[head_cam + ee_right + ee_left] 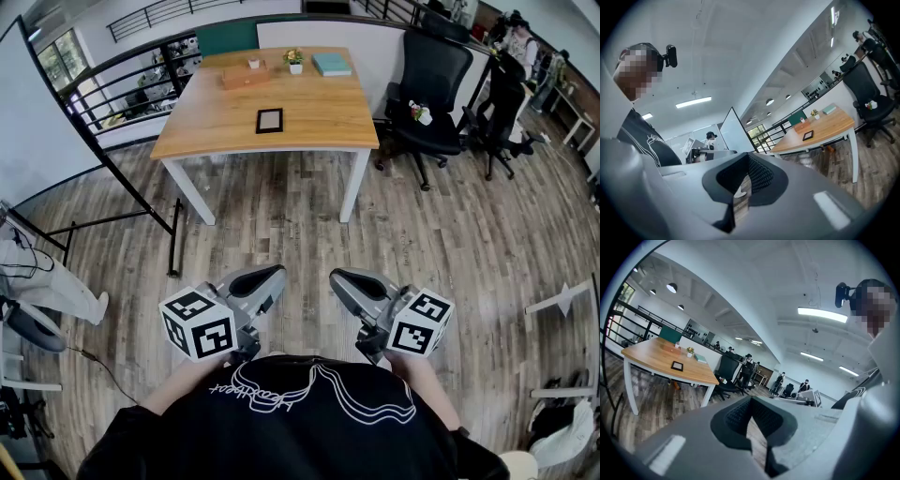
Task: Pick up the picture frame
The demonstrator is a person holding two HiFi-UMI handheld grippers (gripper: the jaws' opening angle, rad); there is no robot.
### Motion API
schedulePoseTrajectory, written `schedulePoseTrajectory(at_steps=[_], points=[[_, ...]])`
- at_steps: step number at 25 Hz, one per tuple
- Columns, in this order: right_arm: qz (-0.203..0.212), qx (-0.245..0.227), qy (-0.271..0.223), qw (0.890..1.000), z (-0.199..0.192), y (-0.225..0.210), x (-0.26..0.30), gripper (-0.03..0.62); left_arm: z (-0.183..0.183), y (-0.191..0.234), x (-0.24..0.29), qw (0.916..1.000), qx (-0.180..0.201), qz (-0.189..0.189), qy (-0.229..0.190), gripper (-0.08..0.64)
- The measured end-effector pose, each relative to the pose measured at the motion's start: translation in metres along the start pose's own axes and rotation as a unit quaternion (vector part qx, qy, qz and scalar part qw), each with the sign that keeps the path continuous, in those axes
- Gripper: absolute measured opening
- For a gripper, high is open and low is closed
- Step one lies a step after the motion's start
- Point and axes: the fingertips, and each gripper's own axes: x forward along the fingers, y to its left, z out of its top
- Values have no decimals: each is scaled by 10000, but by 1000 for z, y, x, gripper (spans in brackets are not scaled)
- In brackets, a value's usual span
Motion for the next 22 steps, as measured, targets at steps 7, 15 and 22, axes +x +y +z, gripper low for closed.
schedulePoseTrajectory(at_steps=[7, 15, 22], points=[[-43, -107, -28, 9999, -5, 4, -23, 25, -9, -10, -1, 9995, 203, 180, -154, 0], [-297, -240, -143, 9992, -9, -2, -45, 25, -18, -14, 6, 9996, 151, 180, -124, 4], [-591, -239, -44, 9980, -14, -20, -44, 117, -24, 7, 16, 9994, 62, 350, 51, 128]])
